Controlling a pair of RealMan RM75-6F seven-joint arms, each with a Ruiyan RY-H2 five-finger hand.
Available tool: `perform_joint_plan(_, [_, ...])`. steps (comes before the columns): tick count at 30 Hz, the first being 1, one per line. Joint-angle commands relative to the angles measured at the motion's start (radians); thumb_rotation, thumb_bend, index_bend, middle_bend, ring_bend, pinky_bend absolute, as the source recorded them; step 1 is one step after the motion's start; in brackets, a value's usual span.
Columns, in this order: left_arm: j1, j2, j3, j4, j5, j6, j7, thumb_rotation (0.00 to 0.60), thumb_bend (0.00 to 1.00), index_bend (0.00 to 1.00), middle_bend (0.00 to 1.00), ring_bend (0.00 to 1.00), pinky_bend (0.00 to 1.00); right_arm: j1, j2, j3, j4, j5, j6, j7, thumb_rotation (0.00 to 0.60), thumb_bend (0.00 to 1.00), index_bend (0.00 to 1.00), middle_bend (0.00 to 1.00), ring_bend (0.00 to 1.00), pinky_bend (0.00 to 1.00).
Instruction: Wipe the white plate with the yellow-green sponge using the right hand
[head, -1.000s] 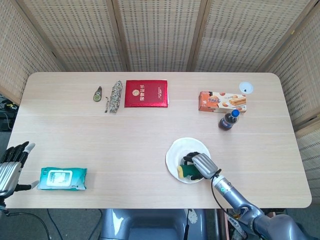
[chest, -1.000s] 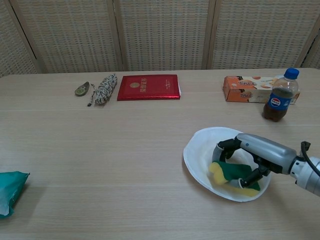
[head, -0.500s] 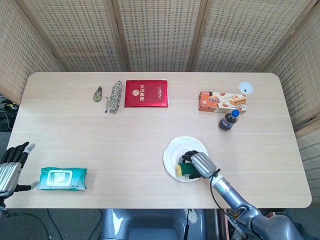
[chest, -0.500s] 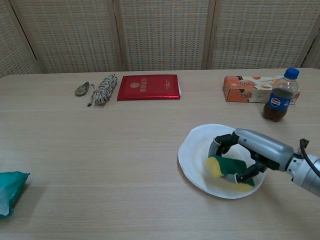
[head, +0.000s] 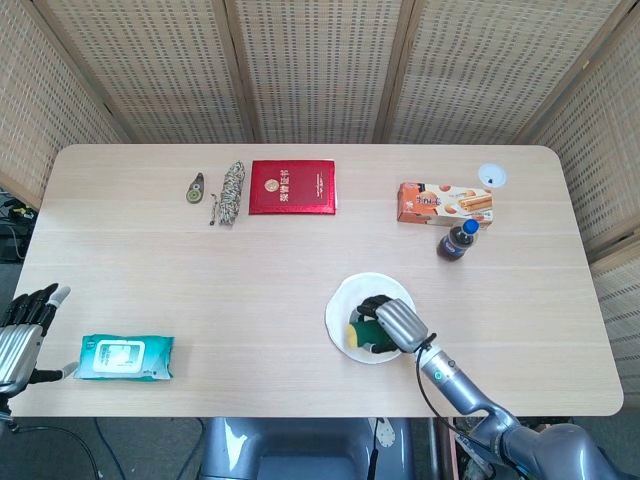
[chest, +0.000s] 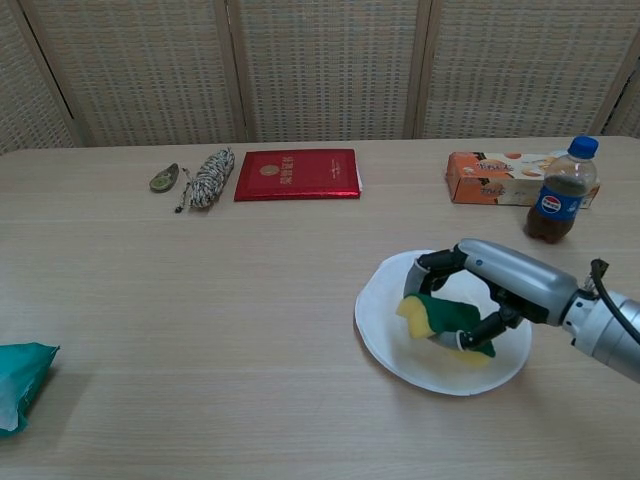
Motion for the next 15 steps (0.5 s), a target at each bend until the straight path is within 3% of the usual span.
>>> perform_joint_plan(1, [-0.001,0.000,0.000,0.000,-0.001,-0.001,0.000,0.600,0.00,0.00,0.00,0.00,0.00,-0.004,-0.013,-0.015,0.018,-0.003,-0.019,-0.010,0.600,0.30,0.45,0.53,0.32,0.30])
perform_joint_plan(15, [-0.001,0.001,0.001,-0.001,0.002,-0.001,-0.002,0.600,0.00,0.00,0.00,0.00,0.00,-0.019,-0.061,-0.025,0.113,0.005,-0.041,0.018,0.600,0.30,0.45,0.53,0.32,0.30])
